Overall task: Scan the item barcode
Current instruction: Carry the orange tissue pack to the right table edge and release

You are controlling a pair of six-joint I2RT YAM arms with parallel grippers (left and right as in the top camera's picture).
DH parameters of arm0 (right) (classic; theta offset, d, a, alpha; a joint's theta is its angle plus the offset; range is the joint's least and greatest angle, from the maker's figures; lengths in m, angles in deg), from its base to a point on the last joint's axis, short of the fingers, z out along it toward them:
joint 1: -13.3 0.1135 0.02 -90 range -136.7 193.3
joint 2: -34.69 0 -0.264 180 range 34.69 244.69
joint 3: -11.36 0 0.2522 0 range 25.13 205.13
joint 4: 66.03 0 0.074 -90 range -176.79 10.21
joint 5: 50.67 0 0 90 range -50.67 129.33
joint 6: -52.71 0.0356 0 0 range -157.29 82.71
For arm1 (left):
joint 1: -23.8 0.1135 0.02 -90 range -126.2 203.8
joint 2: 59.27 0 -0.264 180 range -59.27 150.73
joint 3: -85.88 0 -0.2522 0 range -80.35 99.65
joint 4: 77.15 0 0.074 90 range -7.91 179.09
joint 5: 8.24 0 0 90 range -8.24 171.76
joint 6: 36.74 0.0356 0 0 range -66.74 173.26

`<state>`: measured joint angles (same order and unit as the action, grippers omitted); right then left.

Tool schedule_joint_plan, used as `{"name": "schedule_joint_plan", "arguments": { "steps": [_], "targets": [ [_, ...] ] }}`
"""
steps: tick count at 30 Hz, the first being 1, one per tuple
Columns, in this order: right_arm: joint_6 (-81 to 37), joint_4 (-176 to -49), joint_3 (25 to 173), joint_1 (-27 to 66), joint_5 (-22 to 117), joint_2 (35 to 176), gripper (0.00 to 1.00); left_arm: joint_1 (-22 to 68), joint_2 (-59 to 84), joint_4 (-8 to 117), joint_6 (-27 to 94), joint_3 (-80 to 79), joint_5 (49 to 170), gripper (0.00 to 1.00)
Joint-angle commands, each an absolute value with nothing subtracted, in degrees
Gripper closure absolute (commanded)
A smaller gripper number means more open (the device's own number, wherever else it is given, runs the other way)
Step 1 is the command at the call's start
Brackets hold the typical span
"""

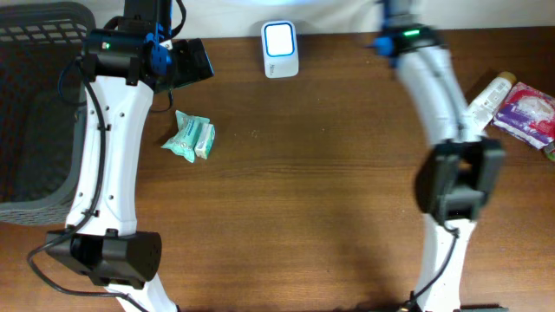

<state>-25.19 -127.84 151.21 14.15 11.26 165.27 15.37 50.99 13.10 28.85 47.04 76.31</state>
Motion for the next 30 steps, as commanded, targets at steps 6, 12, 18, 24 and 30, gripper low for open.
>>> {"name": "schedule_joint_plan", "arguments": {
  "steps": [6, 12, 18, 24, 30],
  "targets": [
    [-16.8, -154.9, 151.2, -2.4, 13.9, 163.1, 0.96, 15.7, 51.0, 13.1, 29.8, 47.2, 75.7, 0.01],
    [-16.8, -156.2, 146.8, -10.7, 12.2, 163.3, 0.96, 15.7, 51.0, 13.1, 29.8, 47.2, 75.7, 0.01],
    [-16.9, -149.4, 142.6, -13.3, 15.2, 163.4, 0.49, 15.7, 51.0, 13.1, 29.8, 47.2, 75.7, 0.01],
    [-23.1, -146.7, 142.6, -12.1, 43.0, 163.4, 0.21, 15.7, 51.0, 13.1, 29.8, 47.2, 75.7, 0.01],
    [-28.2, -146.4, 142.6, -1.2, 68.9, 163.4, 0.04, 15.7, 51.0, 13.1, 29.8, 47.2, 75.7, 0.01]
  ]
}}
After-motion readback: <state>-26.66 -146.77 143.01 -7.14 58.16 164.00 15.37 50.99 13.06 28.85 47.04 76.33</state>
